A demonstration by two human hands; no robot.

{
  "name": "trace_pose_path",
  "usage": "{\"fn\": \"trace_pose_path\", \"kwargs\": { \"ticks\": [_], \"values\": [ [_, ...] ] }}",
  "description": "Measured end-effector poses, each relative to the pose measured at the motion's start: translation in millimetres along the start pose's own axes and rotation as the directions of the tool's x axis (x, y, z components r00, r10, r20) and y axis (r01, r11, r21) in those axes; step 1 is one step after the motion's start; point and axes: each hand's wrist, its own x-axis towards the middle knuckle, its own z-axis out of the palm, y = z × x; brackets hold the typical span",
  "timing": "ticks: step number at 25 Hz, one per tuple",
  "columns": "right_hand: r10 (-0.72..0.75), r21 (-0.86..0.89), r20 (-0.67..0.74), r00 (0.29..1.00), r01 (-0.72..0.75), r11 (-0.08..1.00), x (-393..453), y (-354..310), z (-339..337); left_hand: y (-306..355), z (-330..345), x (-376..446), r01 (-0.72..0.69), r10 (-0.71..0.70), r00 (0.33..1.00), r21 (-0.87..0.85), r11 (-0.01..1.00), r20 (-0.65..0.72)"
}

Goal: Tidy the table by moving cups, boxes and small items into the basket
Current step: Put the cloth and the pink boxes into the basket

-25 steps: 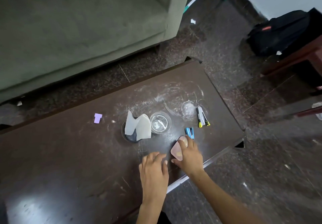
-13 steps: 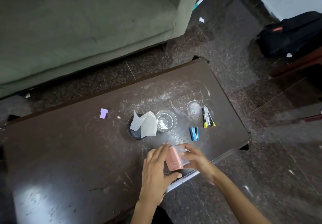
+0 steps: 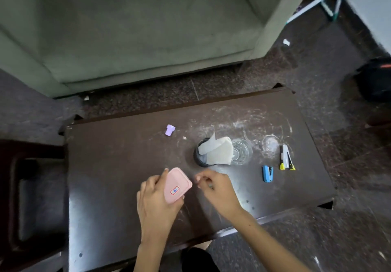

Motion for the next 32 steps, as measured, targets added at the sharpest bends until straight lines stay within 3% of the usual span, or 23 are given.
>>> {"fn": "trace_pose_path", "kwargs": {
  "ticks": [3,5,8,11,17,21,25,28,32],
  "values": [
    [-0.214,-0.256,-0.059,0.975,0.193,0.947,45,-24,24,-24,-13,9,0.054,-0.053,0.998,0.039,0.998,-0.034],
    [-0.29,-0.427,-0.025,0.957,0.252,0.869,79,-31,39,-35,-16,11,0.066,-0.063,0.997,0.052,0.996,-0.055],
    [-0.246,-0.623,0.111,0.963,0.26,0.738,118,-41,61,-49,-19,10,0.099,-0.095,0.991,0.04,0.994,-0.094],
    [-0.243,-0.743,0.154,0.958,0.274,0.611,143,-44,76,-60,-19,5,0.134,-0.131,0.985,0.022,0.991,-0.109],
    [-0.062,-0.79,0.155,0.986,0.161,0.591,158,-41,103,-79,-24,5,0.163,-0.165,0.983,-0.027,0.986,-0.078],
    [-0.102,-0.809,0.1,0.99,0.141,0.571,147,-39,114,-86,-31,6,0.162,-0.167,0.982,-0.053,0.985,-0.089],
    [-0.078,-0.78,0.056,0.995,0.092,0.619,143,-35,115,-94,-29,5,0.131,-0.134,0.985,-0.034,0.991,-0.104],
    [-0.134,-0.812,-0.012,0.991,0.069,0.58,137,-23,116,-96,-28,3,0.13,-0.133,0.986,-0.027,0.991,-0.103],
    [-0.07,-0.782,0.071,0.995,0.099,0.616,118,-5,126,-98,-23,0,0.125,-0.125,0.987,-0.004,0.992,-0.101]
  ]
}}
